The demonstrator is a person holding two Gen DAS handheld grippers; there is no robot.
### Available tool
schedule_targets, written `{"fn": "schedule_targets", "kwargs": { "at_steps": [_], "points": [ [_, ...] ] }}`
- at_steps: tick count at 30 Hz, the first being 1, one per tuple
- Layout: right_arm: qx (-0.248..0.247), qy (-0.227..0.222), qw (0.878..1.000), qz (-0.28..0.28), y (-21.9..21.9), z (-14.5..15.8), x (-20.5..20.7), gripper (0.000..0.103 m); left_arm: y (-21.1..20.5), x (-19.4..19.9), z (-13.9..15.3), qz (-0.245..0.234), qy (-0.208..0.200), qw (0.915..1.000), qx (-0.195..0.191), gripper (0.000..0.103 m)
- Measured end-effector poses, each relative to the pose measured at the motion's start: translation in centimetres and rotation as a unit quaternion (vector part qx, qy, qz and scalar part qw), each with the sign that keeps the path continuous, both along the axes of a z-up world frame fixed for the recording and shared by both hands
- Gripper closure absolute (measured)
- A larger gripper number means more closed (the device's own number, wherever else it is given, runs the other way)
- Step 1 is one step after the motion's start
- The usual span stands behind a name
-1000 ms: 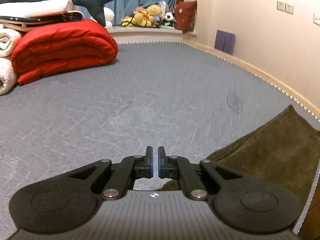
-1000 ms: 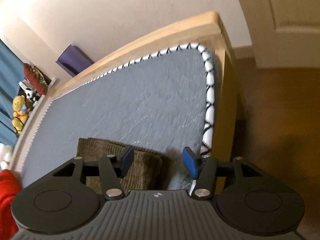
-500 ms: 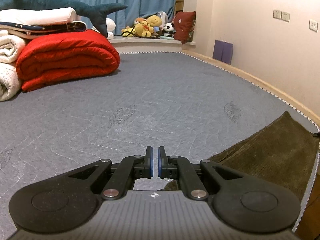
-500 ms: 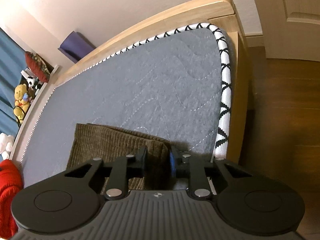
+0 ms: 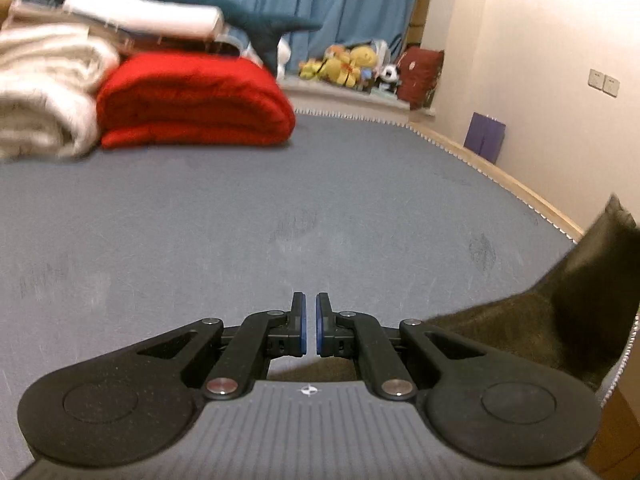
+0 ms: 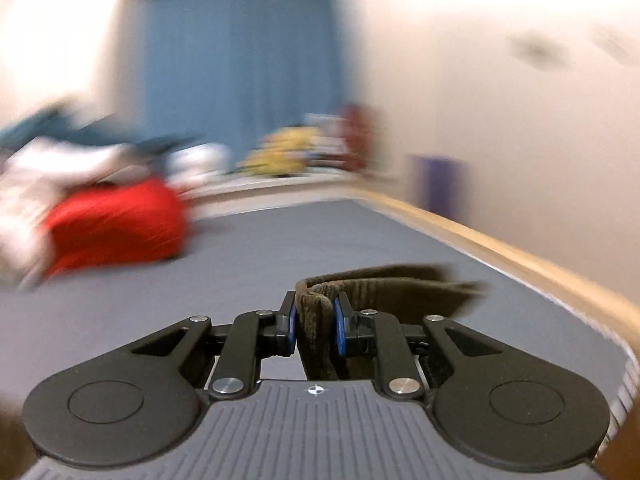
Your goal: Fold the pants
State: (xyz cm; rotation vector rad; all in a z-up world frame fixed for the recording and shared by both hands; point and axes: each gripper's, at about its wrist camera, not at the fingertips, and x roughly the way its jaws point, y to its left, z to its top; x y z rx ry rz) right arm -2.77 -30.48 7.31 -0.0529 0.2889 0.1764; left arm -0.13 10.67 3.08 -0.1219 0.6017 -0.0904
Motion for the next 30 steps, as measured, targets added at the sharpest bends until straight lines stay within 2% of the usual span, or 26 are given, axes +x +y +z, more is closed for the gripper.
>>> {"fn": "schedule_targets", "kwargs": {
  "at_steps": [2, 3, 5, 6, 8, 9, 10, 11, 13, 15, 17, 21, 26, 30],
  "points": [
    [-0.055, 0.014, 0.994, 0.096, 6.9, -2.0, -2.3, 0.083, 0.3, 0.0, -0.7, -0.003, 0.02, 0.9998, -0.007, 0.098],
    [-0.074, 0.035, 0.986, 0.143, 9.6, -3.3, -3.1, 0.083, 0.4, 0.0, -1.0, -0.008, 0.026, 0.9996, -0.007, 0.098],
    [-0.12, 0.092, 0.962, 0.228, 14.4, -7.0, -4.6, 0.082, 0.6, 0.2, -1.7, -0.023, 0.046, 0.9985, -0.02, 0.095],
    [-0.14, 0.121, 0.949, 0.257, 16.1, -8.9, -5.2, 0.081, 0.8, 0.4, -2.2, -0.031, 0.061, 0.9972, -0.031, 0.092],
    [-0.155, 0.171, 0.927, 0.295, 17.6, -11.0, -5.9, 0.08, 1.0, 0.7, -2.9, -0.042, 0.084, 0.9943, -0.051, 0.08],
    [-0.145, 0.174, 0.926, 0.301, 17.6, -11.1, -6.3, 0.079, 0.9, 0.9, -3.3, -0.053, 0.095, 0.9922, -0.061, 0.077],
    [-0.129, 0.172, 0.928, 0.303, 17.2, -10.7, -6.6, 0.074, 0.9, 1.0, -3.6, -0.063, 0.102, 0.9902, -0.071, 0.075],
    [-0.112, 0.172, 0.93, 0.304, 16.6, -10.1, -6.7, 0.068, 0.8, 1.2, -3.8, -0.07, 0.109, 0.9882, -0.082, 0.075],
    [-0.064, 0.172, 0.937, 0.298, 14.9, -8.9, -6.3, 0.064, 0.4, 1.7, -4.3, -0.085, 0.123, 0.9829, -0.108, 0.075],
    [-0.033, 0.177, 0.945, 0.274, 13.4, -8.4, -5.1, 0.064, -0.3, 2.3, -5.1, -0.095, 0.135, 0.9772, -0.134, 0.075],
    [-0.025, 0.181, 0.95, 0.253, 12.4, -8.7, -4.6, 0.063, -1.0, 3.2, -5.9, -0.103, 0.151, 0.9699, -0.161, 0.075],
    [-0.053, 0.193, 0.944, 0.263, 13.5, -10.8, -4.7, 0.063, -3.2, 5.5, -7.2, -0.113, 0.177, 0.9595, -0.187, 0.074],
    [-0.12, 0.179, 0.93, 0.296, 16.1, -12.3, -5.0, 0.06, -5.0, 7.8, -9.3, -0.098, 0.21, 0.9541, -0.19, 0.047],
    [-0.132, 0.175, 0.926, 0.308, 17.0, -12.2, -4.3, 0.06, -4.7, 8.8, -10.6, -0.077, 0.226, 0.9483, -0.208, 0.046]
  ]
}}
